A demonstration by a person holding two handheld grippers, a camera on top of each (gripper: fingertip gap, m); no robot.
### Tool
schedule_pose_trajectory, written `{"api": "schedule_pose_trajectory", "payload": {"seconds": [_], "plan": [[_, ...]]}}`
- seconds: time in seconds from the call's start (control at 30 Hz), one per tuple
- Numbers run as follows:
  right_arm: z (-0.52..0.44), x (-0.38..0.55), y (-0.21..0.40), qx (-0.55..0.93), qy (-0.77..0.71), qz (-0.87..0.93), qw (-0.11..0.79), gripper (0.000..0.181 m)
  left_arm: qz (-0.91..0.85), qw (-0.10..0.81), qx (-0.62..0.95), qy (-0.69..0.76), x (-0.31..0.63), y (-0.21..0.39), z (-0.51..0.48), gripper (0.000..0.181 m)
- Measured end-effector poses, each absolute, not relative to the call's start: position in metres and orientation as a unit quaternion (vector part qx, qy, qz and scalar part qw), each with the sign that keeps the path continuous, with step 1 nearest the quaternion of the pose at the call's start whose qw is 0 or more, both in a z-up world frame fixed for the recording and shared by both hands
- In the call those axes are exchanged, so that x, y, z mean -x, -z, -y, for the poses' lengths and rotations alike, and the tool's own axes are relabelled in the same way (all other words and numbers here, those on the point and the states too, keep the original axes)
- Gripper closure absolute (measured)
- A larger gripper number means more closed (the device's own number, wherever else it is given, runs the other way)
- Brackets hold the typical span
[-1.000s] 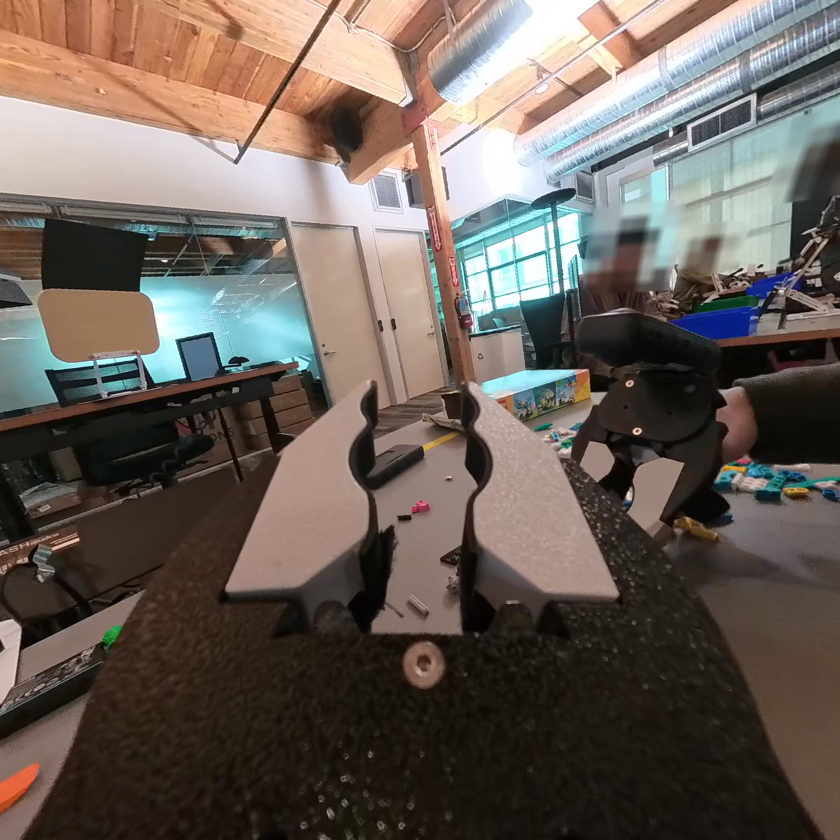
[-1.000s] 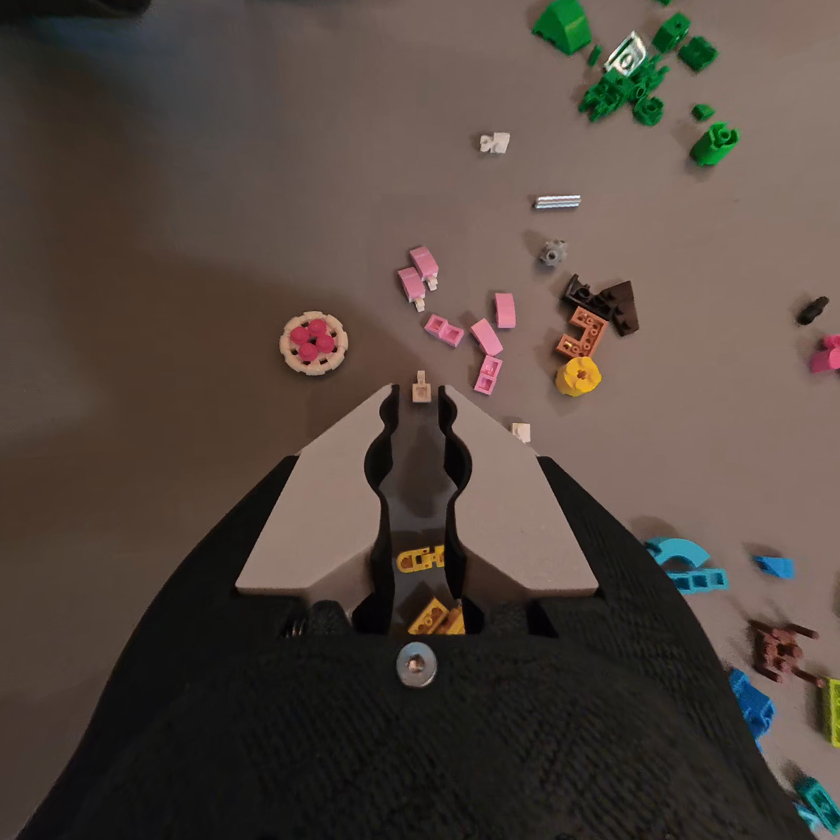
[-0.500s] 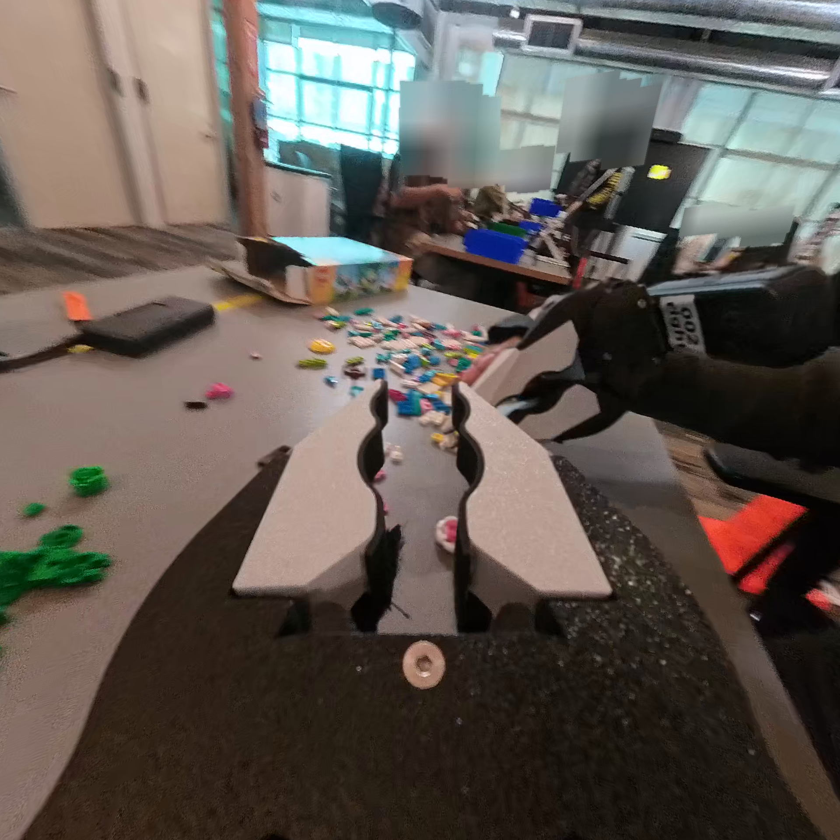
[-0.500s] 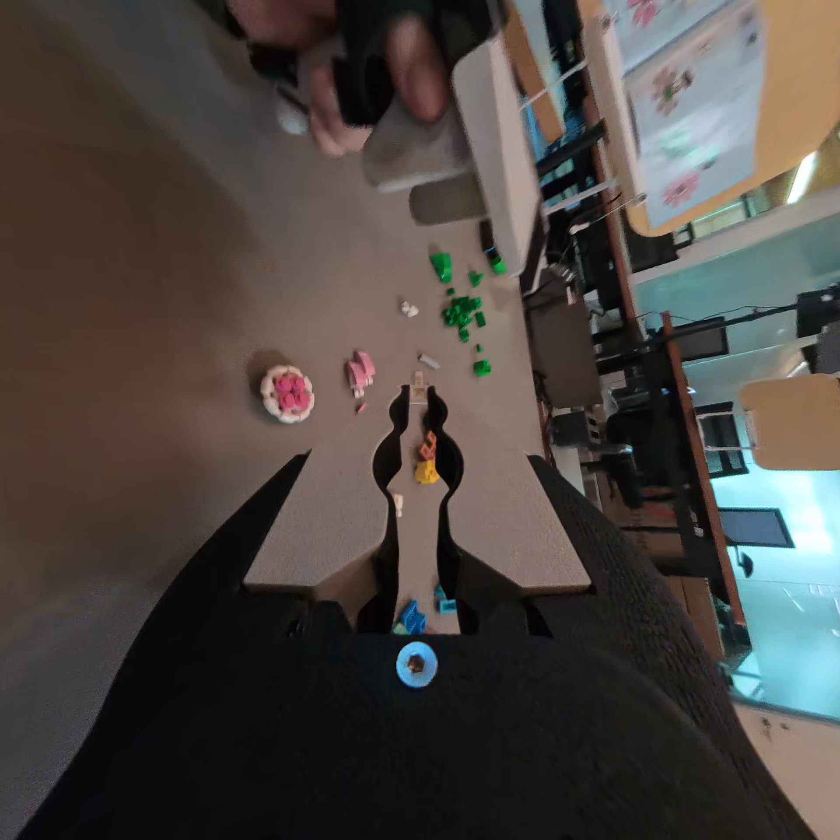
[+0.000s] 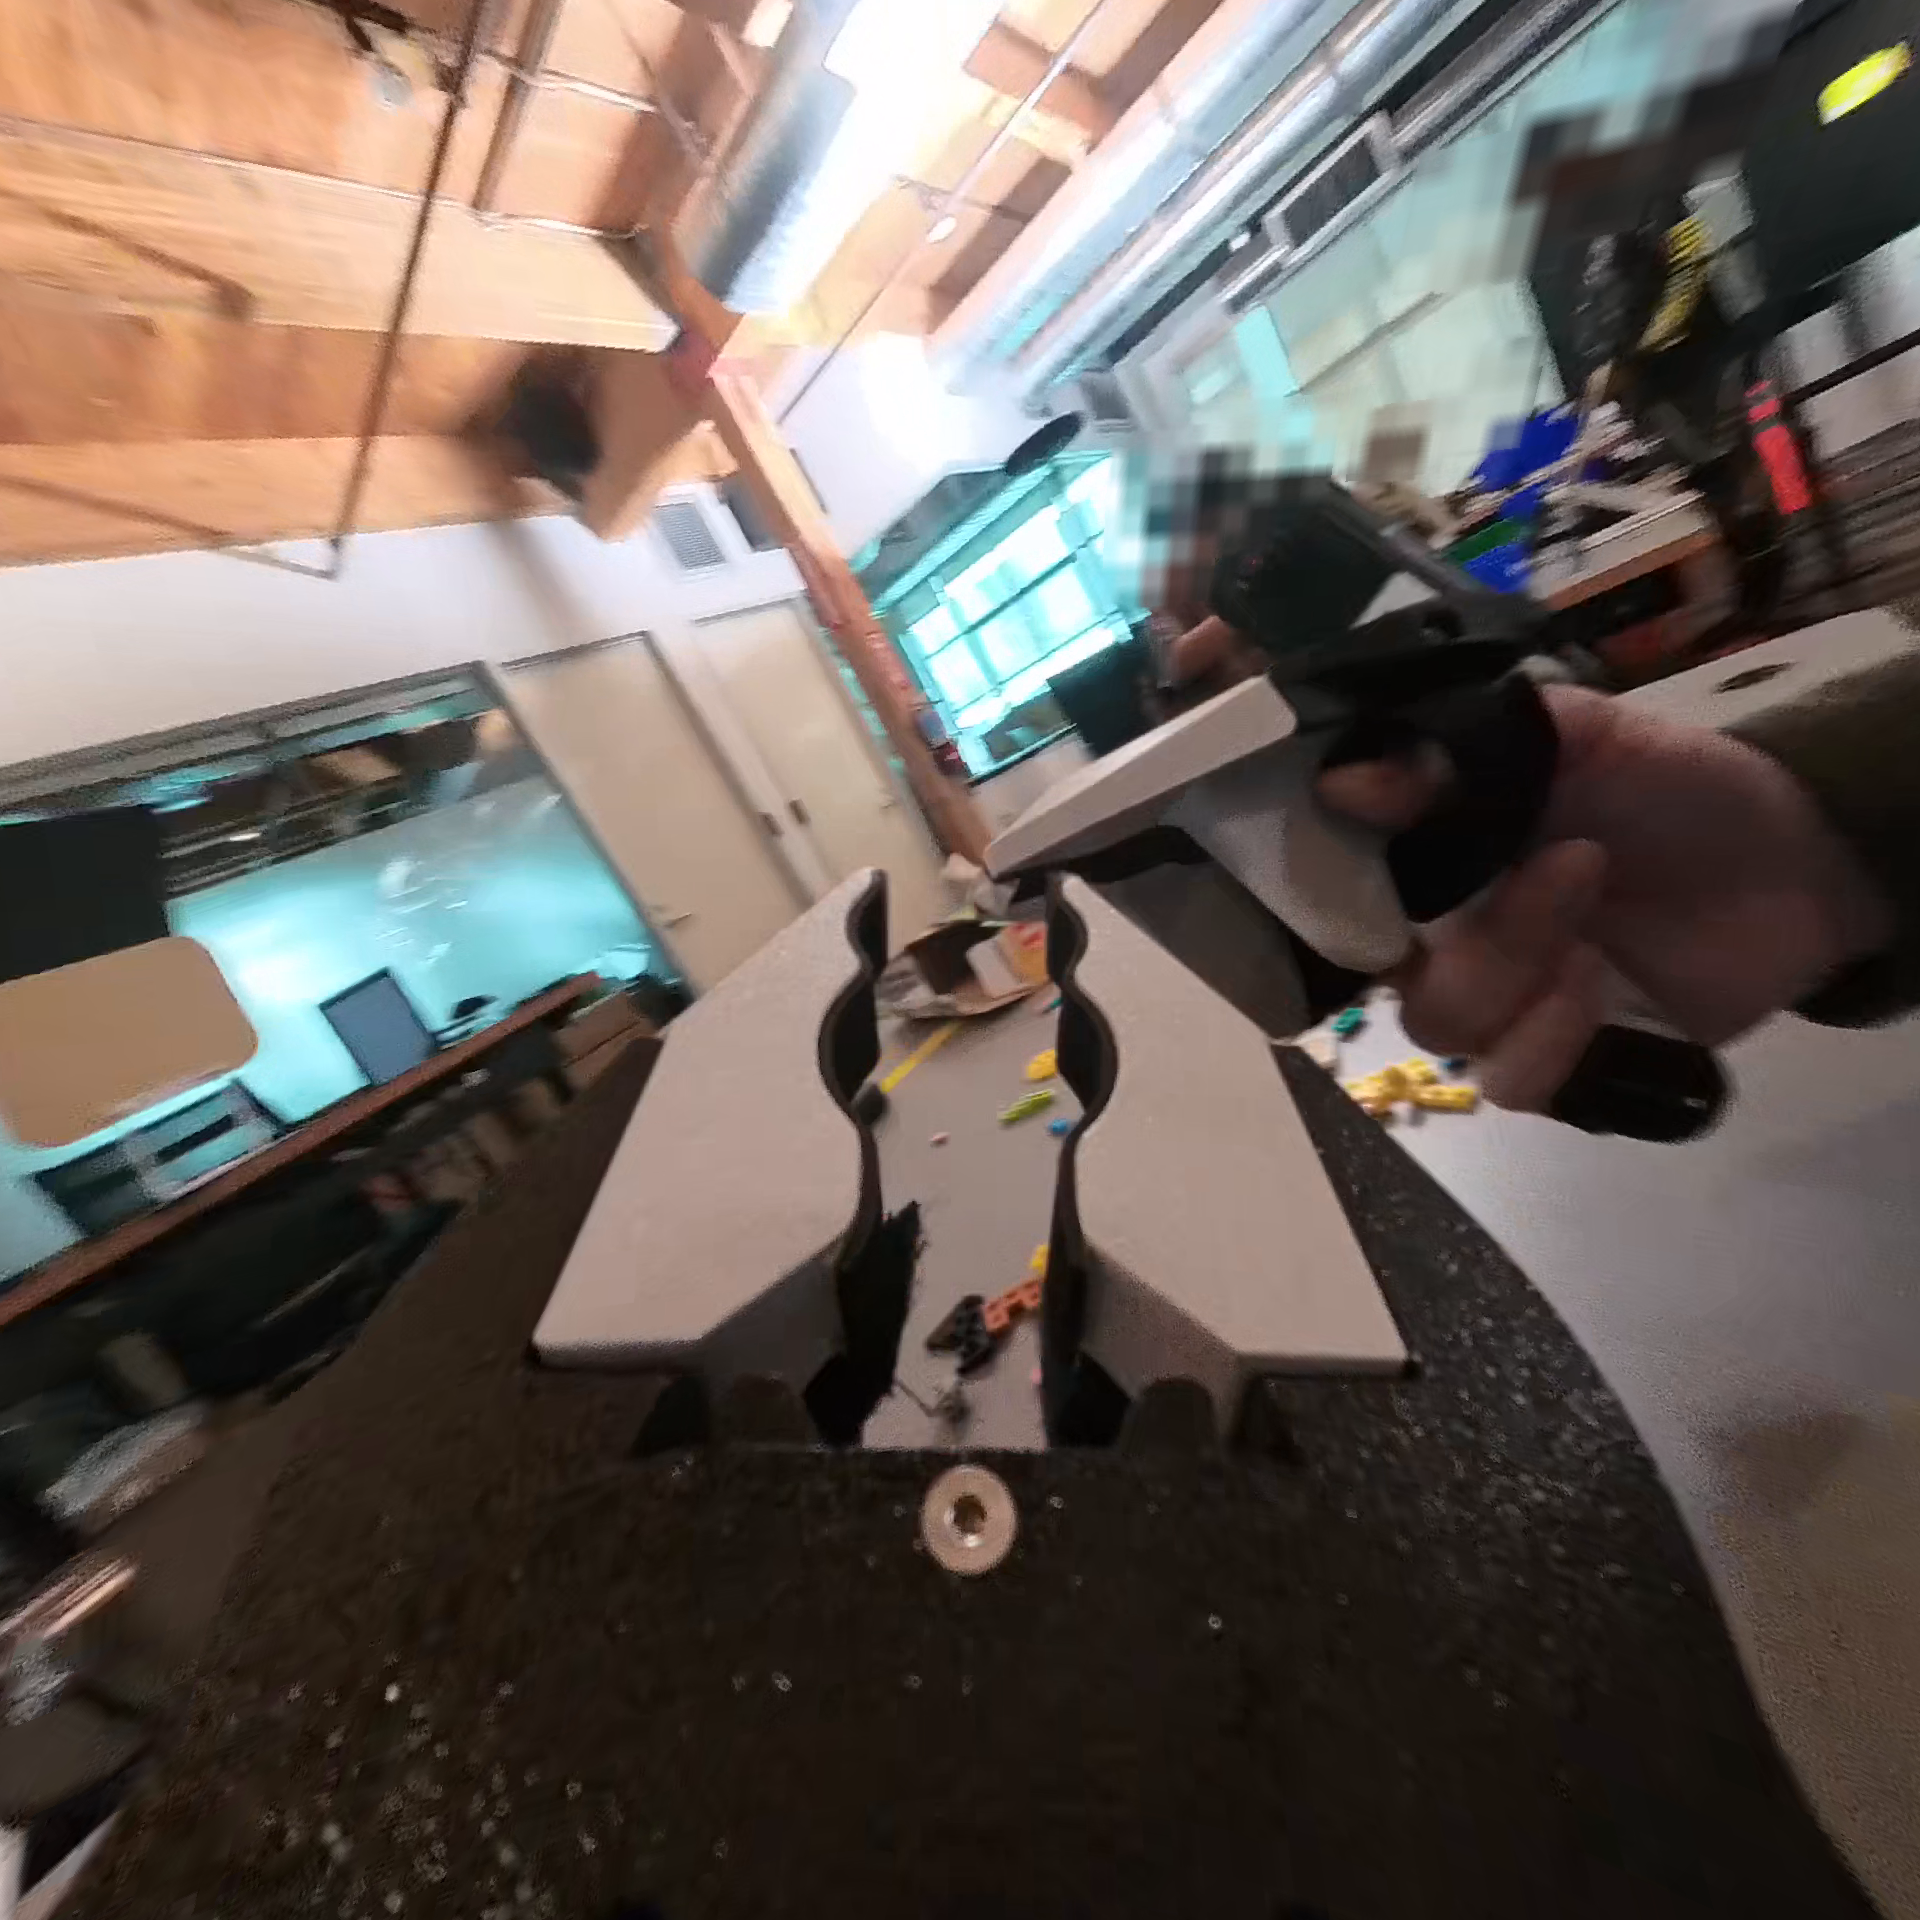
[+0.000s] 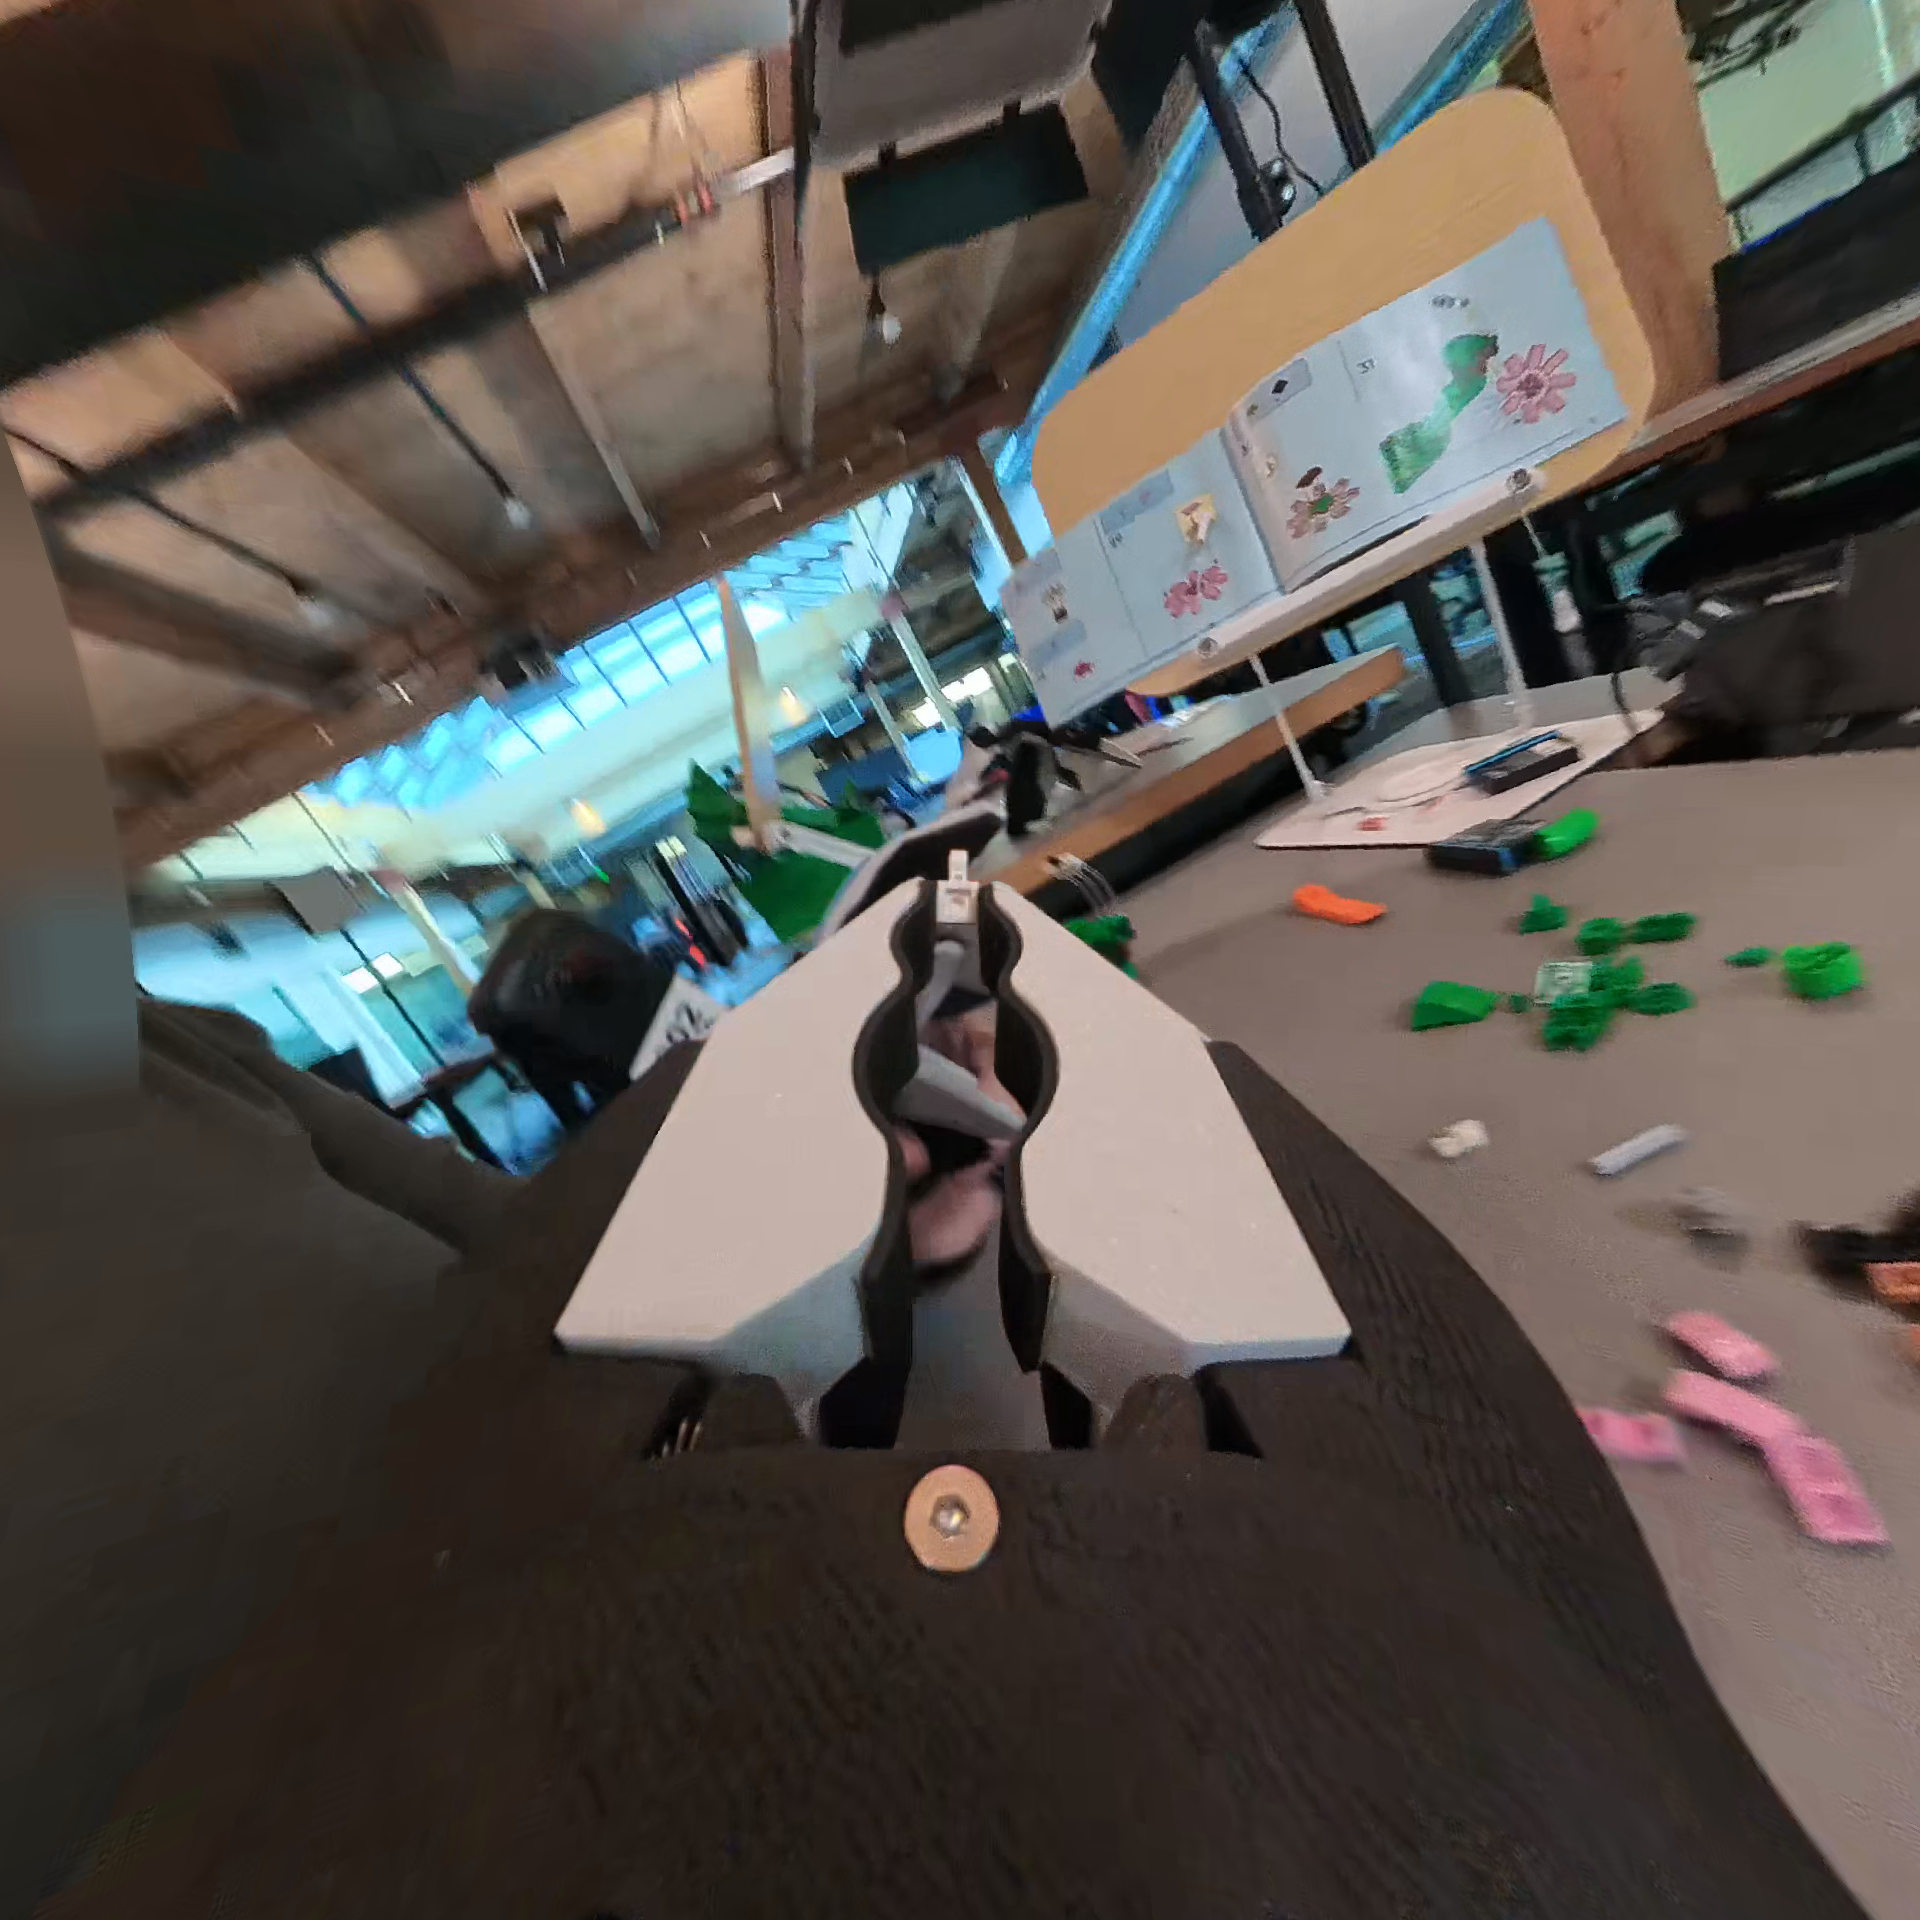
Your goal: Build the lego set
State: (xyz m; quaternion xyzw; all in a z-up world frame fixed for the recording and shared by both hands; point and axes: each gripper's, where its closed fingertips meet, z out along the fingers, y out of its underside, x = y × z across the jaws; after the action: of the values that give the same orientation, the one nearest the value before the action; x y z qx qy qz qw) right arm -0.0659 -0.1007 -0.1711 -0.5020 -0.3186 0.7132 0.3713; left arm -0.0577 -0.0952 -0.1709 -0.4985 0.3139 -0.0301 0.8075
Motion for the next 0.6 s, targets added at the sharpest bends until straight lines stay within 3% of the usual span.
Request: {"api": "schedule_pose_trajectory", "payload": {"seconds": [0.17, 0.6], "plan": [[0.09, 0.066, 0.171, 0.496, -0.773, 0.205, 0.338, 0.175, -0.29, 0.799, 0.524, -0.064, 0.059, 0.177, 0.086, 0.174], [0.086, 0.072, 0.171, 0.494, -0.78, 0.134, 0.36, 0.175, -0.251, 0.811, 0.522, -0.084, 0.068, 0.174, 0.084, 0.17]]}}
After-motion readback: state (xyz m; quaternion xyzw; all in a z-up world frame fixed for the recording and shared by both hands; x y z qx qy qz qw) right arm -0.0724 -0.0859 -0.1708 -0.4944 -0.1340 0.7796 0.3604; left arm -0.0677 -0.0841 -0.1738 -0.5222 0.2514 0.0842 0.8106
